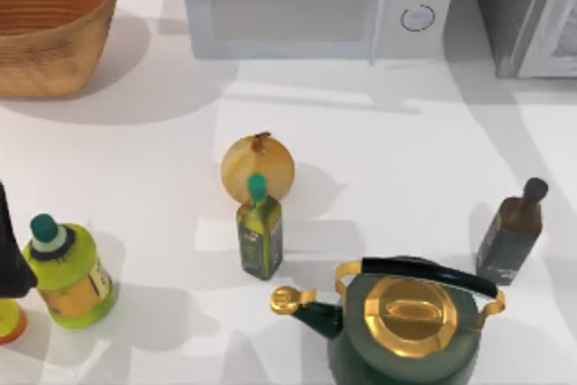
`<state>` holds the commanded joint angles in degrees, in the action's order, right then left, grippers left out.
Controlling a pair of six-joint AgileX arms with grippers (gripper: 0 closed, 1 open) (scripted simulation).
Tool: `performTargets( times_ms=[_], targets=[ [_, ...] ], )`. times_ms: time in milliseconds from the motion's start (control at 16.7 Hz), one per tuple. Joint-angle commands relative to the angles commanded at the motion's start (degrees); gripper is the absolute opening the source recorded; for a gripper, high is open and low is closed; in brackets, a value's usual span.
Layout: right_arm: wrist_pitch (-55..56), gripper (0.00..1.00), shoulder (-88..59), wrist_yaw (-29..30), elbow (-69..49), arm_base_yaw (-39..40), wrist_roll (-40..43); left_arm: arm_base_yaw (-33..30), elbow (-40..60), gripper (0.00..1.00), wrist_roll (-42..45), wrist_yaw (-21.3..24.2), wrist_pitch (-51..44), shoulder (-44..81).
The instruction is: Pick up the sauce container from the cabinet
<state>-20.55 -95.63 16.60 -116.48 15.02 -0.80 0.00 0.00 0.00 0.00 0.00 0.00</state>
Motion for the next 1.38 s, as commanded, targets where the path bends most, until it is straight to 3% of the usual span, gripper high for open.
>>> performTargets(
  times_ms=[240,720,1140,1380],
  targets=[
    [-2.2,0.0,2.3,2.1,-0.2,2.2,-0.1,0.0,0.0,1.0,0.0,0.0,0.0,0.0],
    [-21.7,0.0,20.0,16.5,-1.4,17.0,0.0,0.0,0.0,1.0,0.0,0.0,0.0,0.0],
    [-22.0,0.0,21.1,16.9,-0.9,17.2,-0.1,0.0,0.0,1.0,0.0,0.0,0.0,0.0],
    [-18.5,0.0,27.0,14.3,7.5,14.8,0.0,0.0,0.0,1.0,0.0,0.0,0.0,0.0]
  ],
)
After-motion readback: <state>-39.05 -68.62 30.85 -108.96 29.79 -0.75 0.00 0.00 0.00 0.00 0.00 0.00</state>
